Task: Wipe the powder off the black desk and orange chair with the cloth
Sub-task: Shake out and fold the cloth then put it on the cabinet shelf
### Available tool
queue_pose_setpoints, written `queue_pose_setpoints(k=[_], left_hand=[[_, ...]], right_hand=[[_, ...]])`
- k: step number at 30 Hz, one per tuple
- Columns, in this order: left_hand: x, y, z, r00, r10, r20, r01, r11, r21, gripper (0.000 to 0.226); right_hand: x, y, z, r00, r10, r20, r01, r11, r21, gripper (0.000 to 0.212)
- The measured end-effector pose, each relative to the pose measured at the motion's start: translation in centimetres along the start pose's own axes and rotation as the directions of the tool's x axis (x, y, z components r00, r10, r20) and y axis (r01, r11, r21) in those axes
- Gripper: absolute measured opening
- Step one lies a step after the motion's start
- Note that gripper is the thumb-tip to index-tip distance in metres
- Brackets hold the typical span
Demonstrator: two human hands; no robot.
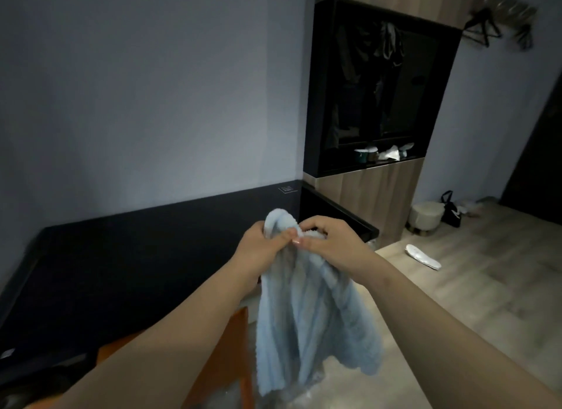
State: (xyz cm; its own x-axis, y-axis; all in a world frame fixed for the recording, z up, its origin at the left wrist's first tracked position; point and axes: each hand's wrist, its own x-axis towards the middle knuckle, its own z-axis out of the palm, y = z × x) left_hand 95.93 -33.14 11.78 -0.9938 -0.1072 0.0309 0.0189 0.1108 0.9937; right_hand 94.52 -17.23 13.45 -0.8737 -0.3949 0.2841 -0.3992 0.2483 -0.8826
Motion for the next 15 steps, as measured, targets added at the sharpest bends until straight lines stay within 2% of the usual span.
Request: queue_pose_setpoints(k=[3, 5, 7, 9, 10, 12, 13, 15], left_hand=[[1.6, 0.1, 1.0, 0.997, -0.045, -0.063, 0.041, 0.997, -0.063, 0.009], [2.8, 0.2, 1.4, 0.996, -0.038, -0.085, 0.031, 0.996, -0.083, 0.009], [4.2, 0.7, 2.2, 0.997, -0.018, -0.072, 0.014, 0.998, -0.059, 0.015], [5.7, 1.3, 3.6, 0.998, 0.002, -0.056, -0.006, 0.998, -0.068, 0.016], [6.6, 1.5, 4.4, 0.998, 0.006, -0.062, -0.012, 0.995, -0.098, 0.014], [8.4, 1.8, 6.1, 0.995, 0.008, -0.103, -0.026, 0.985, -0.172, 0.010], [9.4, 1.9, 7.0, 0.992, 0.020, -0.124, -0.042, 0.982, -0.181, 0.010], [11.3, 2.2, 9.1, 0.987, 0.053, -0.150, -0.074, 0.988, -0.137, 0.009]], right_hand=[[-0.2, 1.5, -2.6, 0.994, 0.071, -0.078, -0.074, 0.997, -0.025, 0.015], [-0.2, 2.6, -5.0, 0.993, 0.100, -0.067, -0.103, 0.994, -0.045, 0.024], [-0.1, 3.5, -7.6, 0.991, 0.135, 0.004, -0.134, 0.985, -0.110, 0.033], [0.5, 5.1, -10.3, 0.981, 0.185, 0.058, -0.158, 0.935, -0.318, 0.040], [0.9, 6.0, -11.7, 0.976, 0.210, 0.062, -0.160, 0.878, -0.452, 0.039], [1.8, 8.3, -14.5, 0.966, 0.255, 0.035, -0.177, 0.756, -0.630, 0.024], [2.2, 9.6, -16.0, 0.959, 0.281, 0.024, -0.201, 0.740, -0.642, 0.023], [3.0, 11.5, -18.8, 0.942, 0.336, 0.014, -0.272, 0.786, -0.556, 0.026]])
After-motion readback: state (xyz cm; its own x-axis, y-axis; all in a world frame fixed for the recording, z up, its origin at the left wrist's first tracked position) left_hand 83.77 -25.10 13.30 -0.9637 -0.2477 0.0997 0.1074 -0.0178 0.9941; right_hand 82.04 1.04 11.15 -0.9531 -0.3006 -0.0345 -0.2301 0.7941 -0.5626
